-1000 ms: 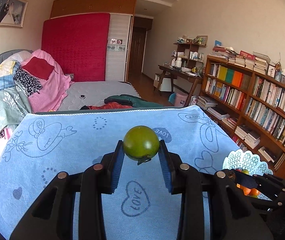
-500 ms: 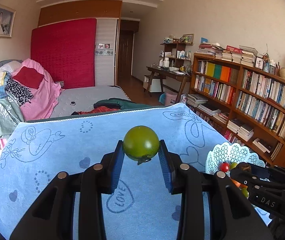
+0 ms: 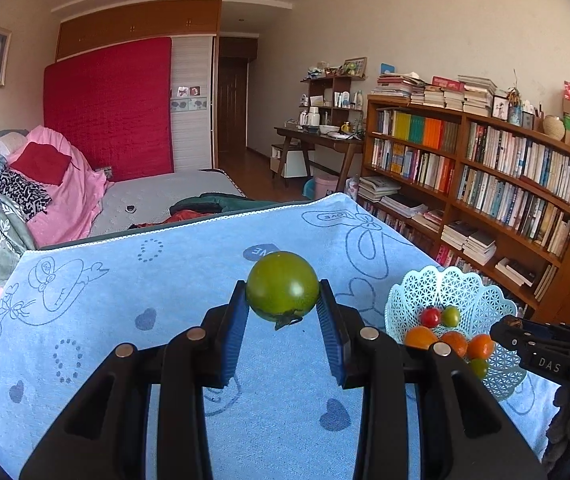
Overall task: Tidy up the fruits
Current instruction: 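Carry the brown fruit into the basket and open the right tool while the left tool carries the green tomato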
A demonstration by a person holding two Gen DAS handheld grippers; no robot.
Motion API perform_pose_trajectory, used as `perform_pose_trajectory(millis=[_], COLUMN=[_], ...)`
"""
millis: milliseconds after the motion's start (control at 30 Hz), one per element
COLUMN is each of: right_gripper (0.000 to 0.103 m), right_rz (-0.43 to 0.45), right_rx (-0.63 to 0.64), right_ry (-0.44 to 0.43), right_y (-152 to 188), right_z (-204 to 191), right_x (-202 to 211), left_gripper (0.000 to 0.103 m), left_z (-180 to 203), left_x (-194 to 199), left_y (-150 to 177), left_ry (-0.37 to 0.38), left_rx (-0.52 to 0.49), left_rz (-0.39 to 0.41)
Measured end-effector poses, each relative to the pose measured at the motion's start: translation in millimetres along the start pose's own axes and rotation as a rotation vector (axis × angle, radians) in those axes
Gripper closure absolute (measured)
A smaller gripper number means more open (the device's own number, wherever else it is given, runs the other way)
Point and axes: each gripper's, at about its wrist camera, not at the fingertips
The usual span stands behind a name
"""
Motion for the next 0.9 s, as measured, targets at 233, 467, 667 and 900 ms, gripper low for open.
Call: perform_pose_trajectory(millis=[233, 467, 667, 900], right_gripper=[0.060, 0.057, 0.050, 0.050], right_rz=[-0.018, -0.011, 0.031, 0.105], right_rx=[-0.034, -0.069, -0.076, -0.061], right_ry=[0.025, 0.034, 0.038, 0.040], right_y=[2.4, 4.1, 5.6, 12.7], right_z=[22.4, 32.3, 37.5, 43.1], right_x=[-7.8, -6.8, 6.0, 23.1], left_gripper=[0.068, 0.068, 0.068, 0.068], left_z=[7.7, 7.4, 8.2, 11.6], left_x=[-6.8, -12.9, -15.3, -21.4], left_y=[5.5, 9.1, 10.0, 11.8], left_ry=[0.013, 0.020, 0.022, 0.002], left_rx=[-0.020, -0.012, -0.020, -0.041], left_rz=[-0.015, -0.038, -0.046, -0.055])
Point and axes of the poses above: each gripper's, at about its wrist camera, not at the fingertips, and x roughly against the way its jaws point, z to its right, y to its underside, and after that the axes turned 2 degrees about y, right-handed
